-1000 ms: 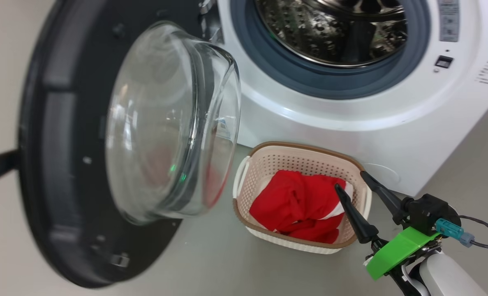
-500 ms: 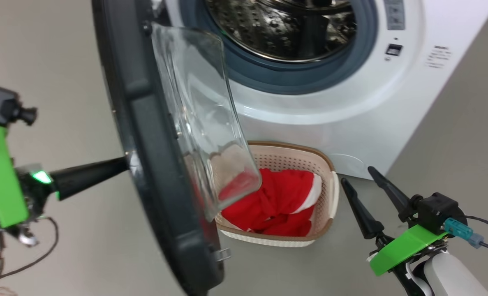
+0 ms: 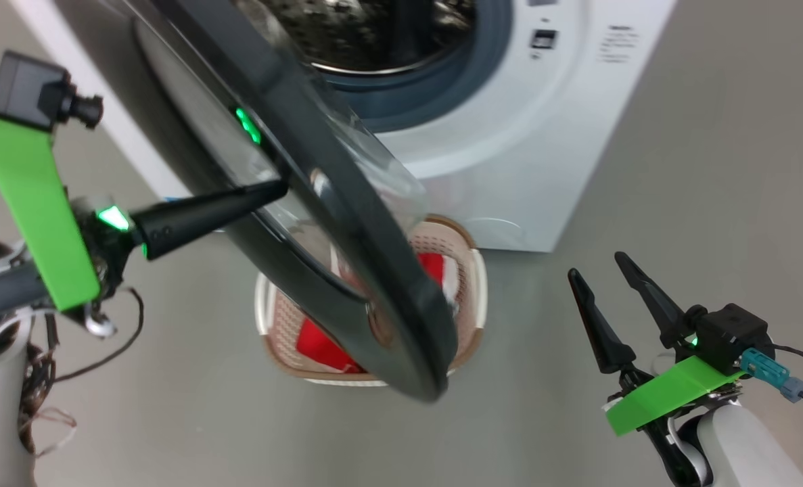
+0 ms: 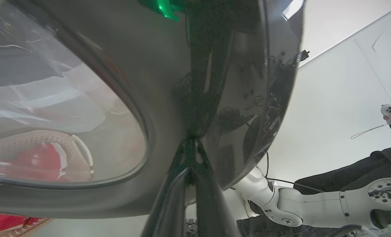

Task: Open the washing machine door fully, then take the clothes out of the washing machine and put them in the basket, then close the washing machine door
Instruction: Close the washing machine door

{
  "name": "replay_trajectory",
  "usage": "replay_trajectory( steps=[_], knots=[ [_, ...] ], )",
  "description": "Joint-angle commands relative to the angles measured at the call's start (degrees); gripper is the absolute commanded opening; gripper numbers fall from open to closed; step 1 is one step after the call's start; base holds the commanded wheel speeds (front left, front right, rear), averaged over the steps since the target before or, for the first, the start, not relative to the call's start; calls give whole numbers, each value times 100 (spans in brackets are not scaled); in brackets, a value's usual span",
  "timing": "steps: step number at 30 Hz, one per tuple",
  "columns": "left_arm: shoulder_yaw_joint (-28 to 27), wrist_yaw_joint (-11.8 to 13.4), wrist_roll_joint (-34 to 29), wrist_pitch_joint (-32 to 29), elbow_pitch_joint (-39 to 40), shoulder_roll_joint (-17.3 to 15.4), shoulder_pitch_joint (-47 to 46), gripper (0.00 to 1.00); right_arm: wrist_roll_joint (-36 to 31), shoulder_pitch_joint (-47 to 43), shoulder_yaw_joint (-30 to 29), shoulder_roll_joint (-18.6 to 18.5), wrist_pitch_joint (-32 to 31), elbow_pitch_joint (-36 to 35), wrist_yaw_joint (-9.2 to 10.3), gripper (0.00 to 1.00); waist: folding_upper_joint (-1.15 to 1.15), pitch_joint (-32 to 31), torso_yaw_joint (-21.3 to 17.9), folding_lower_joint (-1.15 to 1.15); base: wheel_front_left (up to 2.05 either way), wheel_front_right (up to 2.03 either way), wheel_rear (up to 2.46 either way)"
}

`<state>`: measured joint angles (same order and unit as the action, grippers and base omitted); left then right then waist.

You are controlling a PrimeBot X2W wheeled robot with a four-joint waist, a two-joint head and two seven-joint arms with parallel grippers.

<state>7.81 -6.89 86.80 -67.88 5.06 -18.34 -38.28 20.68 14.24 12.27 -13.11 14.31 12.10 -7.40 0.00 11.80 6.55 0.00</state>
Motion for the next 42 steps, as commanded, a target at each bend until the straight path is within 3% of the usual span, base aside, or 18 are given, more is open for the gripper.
replay_trajectory(
  steps=[1, 17, 25, 42],
  knots=[
    [-182, -59, -119, 99, 65, -177, -337, 0, -88, 116, 74, 66, 69, -193, -9, 100, 0, 264, -476, 0, 0, 0, 0],
    [-20, -59, -427, 608, -767, -201, -1105, 0, -182, 195, -123, 511, 69, -355, -9, 100, 0, 697, -1491, 0, 0, 0, 0],
    [-82, -59, -626, 1231, -1486, -362, -1678, 0, -198, 218, -128, 626, 69, -388, -9, 100, 0, 803, -1819, 0, 0, 0, 0],
    [253, -59, -512, 2244, -1942, -594, -1887, 0, -225, 229, -128, 608, 69, -364, -9, 100, 0, 722, -1764, 0, 0, 0, 0]
  ],
)
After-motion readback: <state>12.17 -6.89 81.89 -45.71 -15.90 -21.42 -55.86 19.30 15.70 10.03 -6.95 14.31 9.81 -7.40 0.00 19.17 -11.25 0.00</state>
